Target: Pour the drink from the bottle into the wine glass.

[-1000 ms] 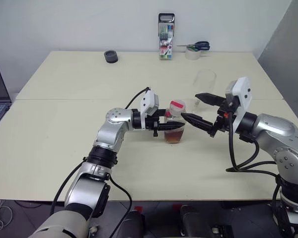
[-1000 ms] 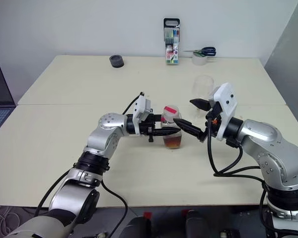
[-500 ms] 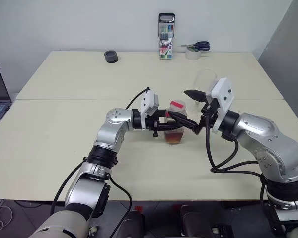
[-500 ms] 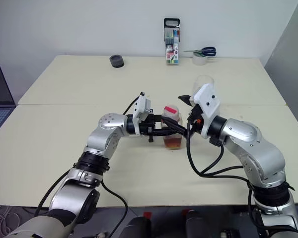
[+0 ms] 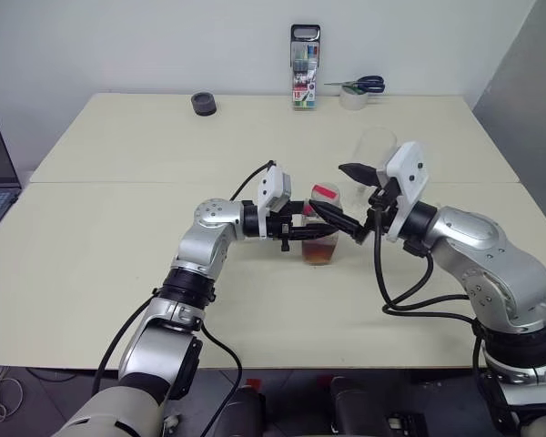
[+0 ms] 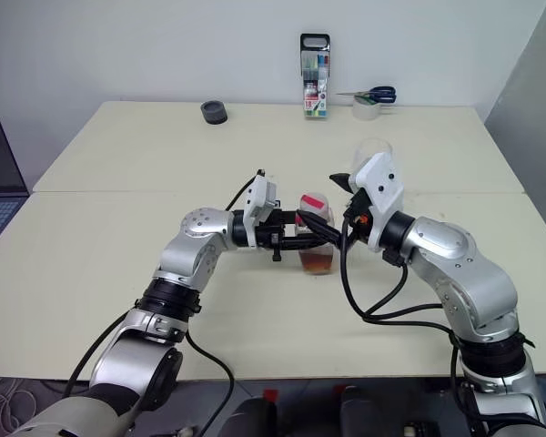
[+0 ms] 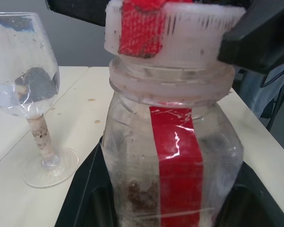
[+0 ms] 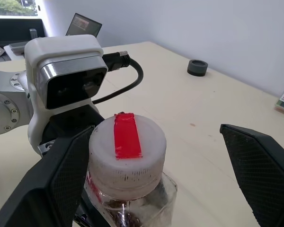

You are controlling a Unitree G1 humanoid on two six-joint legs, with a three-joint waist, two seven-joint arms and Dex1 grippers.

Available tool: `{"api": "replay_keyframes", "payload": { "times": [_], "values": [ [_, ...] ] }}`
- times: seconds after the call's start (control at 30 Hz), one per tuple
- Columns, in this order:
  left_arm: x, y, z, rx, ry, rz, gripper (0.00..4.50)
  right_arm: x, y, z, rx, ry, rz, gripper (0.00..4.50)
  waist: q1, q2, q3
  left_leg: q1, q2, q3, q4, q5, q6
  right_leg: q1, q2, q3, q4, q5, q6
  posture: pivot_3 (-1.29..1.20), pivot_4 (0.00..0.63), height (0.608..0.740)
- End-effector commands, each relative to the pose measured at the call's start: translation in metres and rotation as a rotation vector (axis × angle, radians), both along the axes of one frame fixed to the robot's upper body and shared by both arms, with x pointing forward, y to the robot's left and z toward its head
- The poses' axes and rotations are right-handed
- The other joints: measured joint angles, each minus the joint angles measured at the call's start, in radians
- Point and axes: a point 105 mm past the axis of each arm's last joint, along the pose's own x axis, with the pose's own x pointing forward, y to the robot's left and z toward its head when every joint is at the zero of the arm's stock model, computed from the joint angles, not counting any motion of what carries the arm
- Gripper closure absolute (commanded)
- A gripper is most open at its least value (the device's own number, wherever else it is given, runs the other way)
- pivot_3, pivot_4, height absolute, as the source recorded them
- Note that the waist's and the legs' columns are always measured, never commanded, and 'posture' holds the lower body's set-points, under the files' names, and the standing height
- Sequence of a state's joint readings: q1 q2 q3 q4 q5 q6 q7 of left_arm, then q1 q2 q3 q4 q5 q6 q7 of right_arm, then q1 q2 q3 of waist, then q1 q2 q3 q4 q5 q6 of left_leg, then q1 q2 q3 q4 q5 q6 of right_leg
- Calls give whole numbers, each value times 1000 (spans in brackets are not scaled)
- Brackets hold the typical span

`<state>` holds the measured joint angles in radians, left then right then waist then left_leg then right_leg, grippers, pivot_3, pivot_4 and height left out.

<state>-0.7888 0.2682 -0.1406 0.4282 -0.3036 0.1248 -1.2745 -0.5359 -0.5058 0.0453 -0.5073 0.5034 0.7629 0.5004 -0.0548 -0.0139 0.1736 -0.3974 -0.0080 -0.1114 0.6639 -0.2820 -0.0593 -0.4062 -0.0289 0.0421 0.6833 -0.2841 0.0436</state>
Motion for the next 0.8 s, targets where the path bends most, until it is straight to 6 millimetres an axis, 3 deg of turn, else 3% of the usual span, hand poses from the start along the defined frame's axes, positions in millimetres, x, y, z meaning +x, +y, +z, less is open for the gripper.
{"api": "replay_keyframes", "payload": {
  "times": [0.03,0.8],
  "values": [
    [-4,-3,15,-28,-59,-25,2739,-2,-14,16,31,-50,-45,0,0,0,0,0,0,0,0,0,0,0,0,0,0,0,0,0,150,740],
    [-3,-2,14,-21,-62,-23,2739,-14,-8,10,29,2,30,0,0,0,0,0,0,0,0,0,0,0,0,0,0,0,0,0,150,740]
  ]
}}
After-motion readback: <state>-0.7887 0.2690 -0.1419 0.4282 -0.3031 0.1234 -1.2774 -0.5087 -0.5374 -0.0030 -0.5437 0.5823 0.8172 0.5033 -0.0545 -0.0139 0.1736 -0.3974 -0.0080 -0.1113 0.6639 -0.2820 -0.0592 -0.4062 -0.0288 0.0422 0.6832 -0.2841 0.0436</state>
